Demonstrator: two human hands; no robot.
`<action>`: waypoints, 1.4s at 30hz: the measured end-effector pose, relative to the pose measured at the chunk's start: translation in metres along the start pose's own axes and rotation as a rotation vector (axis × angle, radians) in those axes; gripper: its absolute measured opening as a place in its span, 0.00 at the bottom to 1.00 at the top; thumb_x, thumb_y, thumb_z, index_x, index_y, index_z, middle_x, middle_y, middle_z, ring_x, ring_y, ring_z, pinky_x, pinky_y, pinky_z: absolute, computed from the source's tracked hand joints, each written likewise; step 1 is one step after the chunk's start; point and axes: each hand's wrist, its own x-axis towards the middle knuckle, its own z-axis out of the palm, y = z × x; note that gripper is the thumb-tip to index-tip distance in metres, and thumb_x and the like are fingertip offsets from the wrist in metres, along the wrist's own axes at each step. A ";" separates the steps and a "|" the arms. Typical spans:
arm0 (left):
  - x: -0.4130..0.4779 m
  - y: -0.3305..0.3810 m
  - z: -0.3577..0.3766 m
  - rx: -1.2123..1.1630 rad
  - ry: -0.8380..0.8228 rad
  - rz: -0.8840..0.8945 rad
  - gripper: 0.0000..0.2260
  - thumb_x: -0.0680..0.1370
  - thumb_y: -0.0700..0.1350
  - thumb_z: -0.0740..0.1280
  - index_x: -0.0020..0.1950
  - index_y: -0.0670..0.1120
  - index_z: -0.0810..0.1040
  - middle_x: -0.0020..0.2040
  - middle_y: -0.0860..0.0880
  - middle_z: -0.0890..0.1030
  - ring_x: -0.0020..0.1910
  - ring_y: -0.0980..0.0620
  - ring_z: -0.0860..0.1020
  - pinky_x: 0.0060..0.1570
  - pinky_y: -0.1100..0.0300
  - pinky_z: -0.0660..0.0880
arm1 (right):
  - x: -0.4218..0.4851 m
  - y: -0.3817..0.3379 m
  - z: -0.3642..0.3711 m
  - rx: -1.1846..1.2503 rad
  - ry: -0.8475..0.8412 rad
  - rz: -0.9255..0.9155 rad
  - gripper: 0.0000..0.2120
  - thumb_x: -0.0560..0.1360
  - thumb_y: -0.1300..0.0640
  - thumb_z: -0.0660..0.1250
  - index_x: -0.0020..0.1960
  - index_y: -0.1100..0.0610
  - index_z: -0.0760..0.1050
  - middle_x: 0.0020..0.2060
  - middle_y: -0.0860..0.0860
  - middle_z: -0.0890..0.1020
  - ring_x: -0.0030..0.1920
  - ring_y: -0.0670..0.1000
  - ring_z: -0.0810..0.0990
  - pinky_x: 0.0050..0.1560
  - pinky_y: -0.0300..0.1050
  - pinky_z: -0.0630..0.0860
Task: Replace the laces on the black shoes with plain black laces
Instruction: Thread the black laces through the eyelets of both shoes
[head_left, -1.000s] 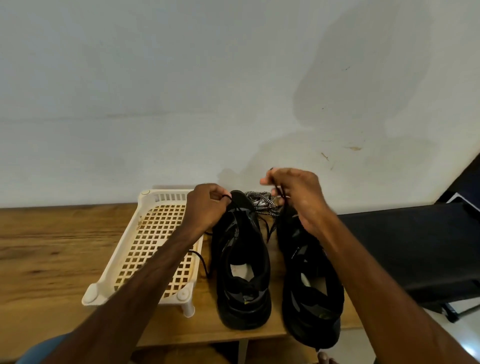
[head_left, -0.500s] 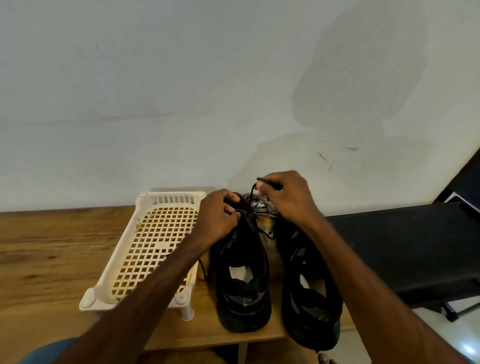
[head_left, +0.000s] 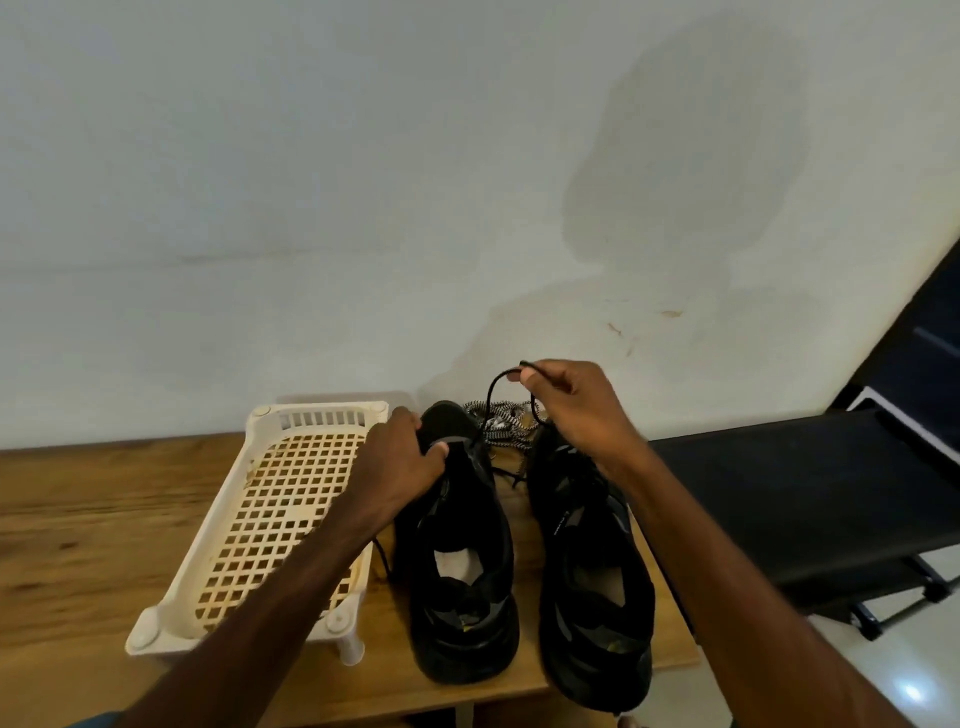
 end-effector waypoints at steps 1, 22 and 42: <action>-0.001 -0.002 -0.001 0.026 -0.030 -0.027 0.20 0.79 0.52 0.71 0.66 0.44 0.72 0.58 0.44 0.81 0.55 0.44 0.80 0.50 0.56 0.74 | -0.002 0.000 0.000 -0.105 0.016 -0.040 0.10 0.83 0.52 0.66 0.55 0.53 0.86 0.49 0.47 0.87 0.51 0.44 0.83 0.48 0.37 0.75; -0.041 0.015 -0.019 0.235 -0.060 -0.032 0.05 0.80 0.43 0.65 0.54 0.43 0.76 0.56 0.42 0.82 0.55 0.42 0.81 0.52 0.52 0.77 | -0.039 -0.038 0.000 -0.133 0.007 0.093 0.15 0.82 0.47 0.66 0.44 0.50 0.87 0.28 0.44 0.81 0.29 0.38 0.74 0.38 0.36 0.69; 0.008 0.159 -0.198 -0.857 -0.029 0.239 0.12 0.83 0.49 0.65 0.49 0.45 0.85 0.50 0.49 0.88 0.51 0.48 0.86 0.61 0.49 0.77 | 0.005 -0.190 -0.049 0.282 -0.015 -0.082 0.14 0.82 0.47 0.66 0.52 0.55 0.85 0.53 0.49 0.87 0.59 0.50 0.84 0.63 0.58 0.75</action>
